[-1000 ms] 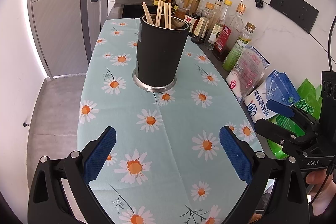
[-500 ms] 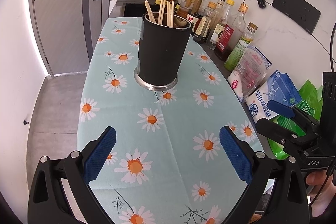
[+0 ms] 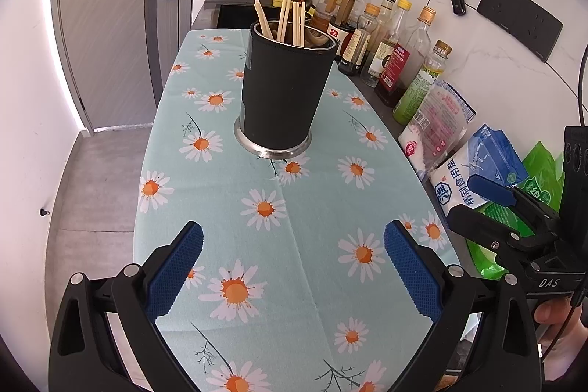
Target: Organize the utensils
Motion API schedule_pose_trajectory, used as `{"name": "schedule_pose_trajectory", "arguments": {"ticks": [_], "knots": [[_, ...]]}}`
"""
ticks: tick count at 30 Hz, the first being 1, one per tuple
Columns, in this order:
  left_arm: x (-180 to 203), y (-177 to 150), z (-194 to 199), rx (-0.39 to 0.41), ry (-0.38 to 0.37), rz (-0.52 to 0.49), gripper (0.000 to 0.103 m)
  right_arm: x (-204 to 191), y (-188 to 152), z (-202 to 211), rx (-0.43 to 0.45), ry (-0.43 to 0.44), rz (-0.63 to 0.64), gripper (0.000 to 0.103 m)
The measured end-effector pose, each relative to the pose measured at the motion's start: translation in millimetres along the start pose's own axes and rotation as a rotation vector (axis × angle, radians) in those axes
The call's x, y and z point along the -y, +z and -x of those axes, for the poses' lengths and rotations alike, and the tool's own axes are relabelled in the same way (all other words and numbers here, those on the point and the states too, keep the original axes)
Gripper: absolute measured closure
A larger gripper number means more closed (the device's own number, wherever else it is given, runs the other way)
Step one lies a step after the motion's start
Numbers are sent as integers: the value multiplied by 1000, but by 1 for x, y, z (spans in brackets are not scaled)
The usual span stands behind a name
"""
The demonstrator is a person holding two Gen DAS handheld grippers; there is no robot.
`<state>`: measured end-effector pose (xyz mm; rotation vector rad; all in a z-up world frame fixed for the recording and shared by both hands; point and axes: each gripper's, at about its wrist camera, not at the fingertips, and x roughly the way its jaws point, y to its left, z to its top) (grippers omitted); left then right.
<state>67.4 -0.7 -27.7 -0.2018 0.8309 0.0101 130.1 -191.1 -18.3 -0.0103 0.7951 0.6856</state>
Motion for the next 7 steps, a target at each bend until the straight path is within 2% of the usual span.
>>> {"name": "schedule_pose_trajectory", "arguments": {"ticks": [7], "knots": [[0, 1, -3, -10, -3, 7, 7, 1, 2, 0, 2, -4, 2, 5]]}}
